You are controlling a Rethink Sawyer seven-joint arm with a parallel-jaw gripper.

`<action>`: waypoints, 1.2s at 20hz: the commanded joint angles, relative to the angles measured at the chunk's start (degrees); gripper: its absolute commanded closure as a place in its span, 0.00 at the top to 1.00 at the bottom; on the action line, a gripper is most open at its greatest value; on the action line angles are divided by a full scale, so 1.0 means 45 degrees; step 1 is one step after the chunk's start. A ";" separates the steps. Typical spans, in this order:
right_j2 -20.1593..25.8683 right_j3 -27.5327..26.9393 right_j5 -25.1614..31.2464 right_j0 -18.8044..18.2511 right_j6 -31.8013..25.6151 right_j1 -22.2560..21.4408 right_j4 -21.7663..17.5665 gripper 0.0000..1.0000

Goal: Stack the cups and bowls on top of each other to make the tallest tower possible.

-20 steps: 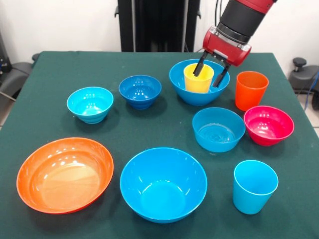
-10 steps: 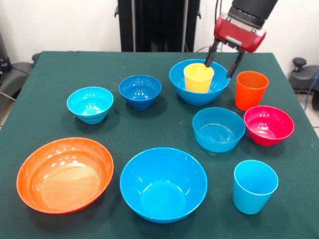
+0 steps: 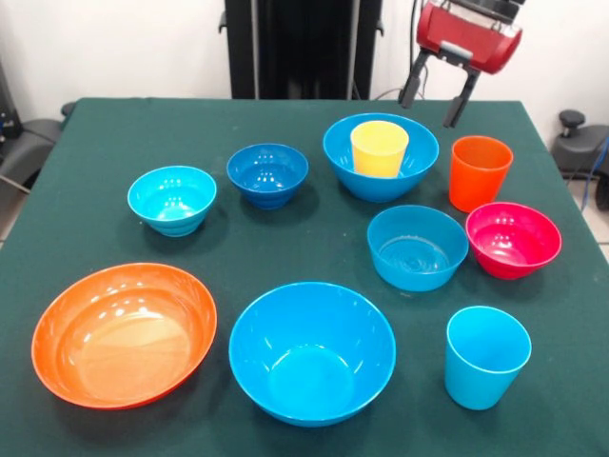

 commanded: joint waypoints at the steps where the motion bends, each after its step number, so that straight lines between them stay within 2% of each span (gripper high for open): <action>1: 0.0900 0.0691 0.1642 0.0076 0.2494 -0.0117 0.0284 1.00; 10: 0.0513 -0.0014 0.2619 0.0320 0.2790 -0.0127 0.0490 1.00; 16: 0.0204 -0.1016 0.3067 -0.0017 0.2622 0.0179 0.0403 1.00; 24: 0.0273 -0.1670 0.3149 -0.0453 0.2480 0.0434 0.0379 1.00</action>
